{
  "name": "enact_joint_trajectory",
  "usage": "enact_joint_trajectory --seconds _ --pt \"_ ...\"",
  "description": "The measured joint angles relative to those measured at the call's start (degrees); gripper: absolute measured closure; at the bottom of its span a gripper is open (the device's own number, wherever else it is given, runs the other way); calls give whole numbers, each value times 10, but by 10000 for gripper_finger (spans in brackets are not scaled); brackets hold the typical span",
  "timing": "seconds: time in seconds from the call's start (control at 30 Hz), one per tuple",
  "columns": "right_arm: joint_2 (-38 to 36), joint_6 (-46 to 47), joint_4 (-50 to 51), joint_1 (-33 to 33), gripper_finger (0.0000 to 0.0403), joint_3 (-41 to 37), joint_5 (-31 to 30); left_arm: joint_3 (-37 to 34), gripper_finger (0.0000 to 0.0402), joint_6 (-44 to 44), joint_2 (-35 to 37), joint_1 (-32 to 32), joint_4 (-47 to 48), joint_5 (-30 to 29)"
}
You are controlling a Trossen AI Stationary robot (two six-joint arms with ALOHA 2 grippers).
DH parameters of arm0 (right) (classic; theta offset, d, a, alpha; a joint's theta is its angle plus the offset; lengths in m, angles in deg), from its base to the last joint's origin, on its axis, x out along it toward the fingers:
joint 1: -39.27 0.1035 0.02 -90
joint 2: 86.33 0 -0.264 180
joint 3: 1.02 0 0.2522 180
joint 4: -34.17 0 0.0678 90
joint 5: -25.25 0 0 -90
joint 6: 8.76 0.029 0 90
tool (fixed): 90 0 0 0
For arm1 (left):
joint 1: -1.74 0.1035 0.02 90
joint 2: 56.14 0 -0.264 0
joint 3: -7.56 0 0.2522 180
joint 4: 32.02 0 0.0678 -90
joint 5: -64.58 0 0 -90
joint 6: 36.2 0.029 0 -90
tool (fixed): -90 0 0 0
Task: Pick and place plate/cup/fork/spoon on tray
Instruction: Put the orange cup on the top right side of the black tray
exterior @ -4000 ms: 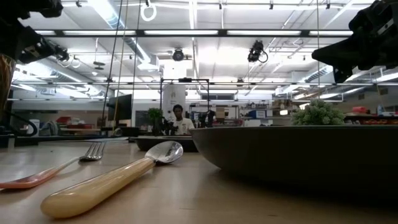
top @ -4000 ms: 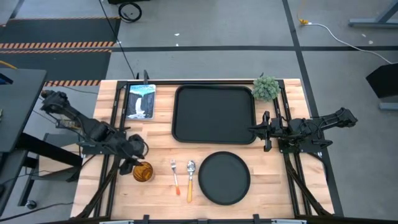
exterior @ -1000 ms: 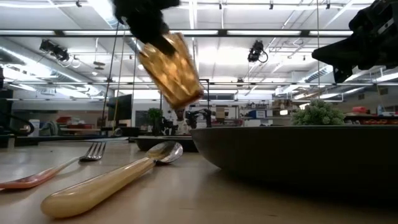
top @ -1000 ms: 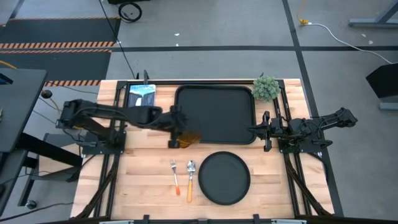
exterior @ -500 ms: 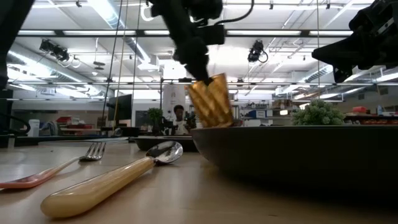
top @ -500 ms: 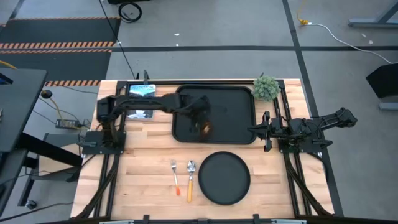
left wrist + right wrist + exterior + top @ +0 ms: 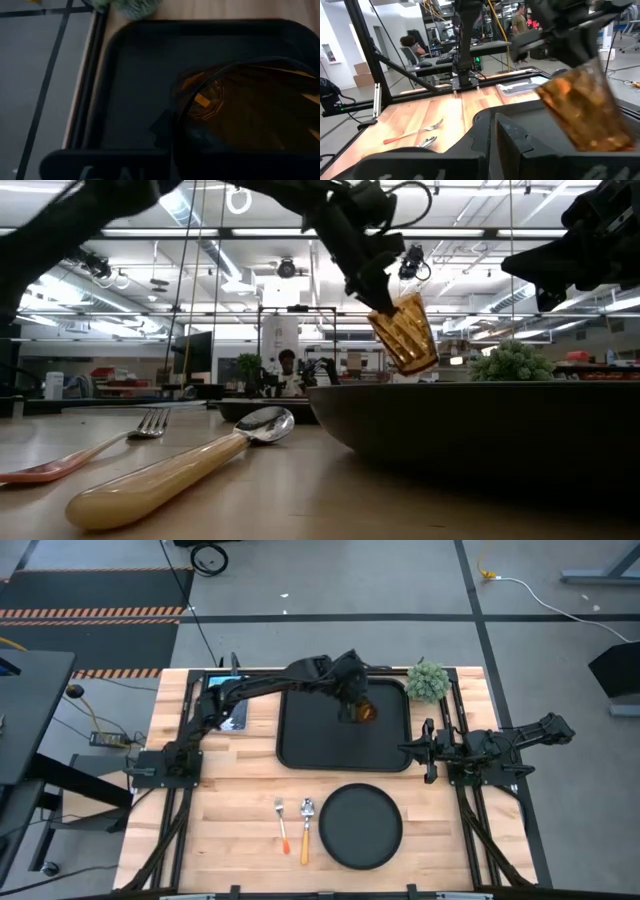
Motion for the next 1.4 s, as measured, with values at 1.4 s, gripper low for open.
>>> enact_joint_trajectory --seconds 1.4 --pt "0 0 -17 0 369 0 0 78 352 35 -78 13 150 0"
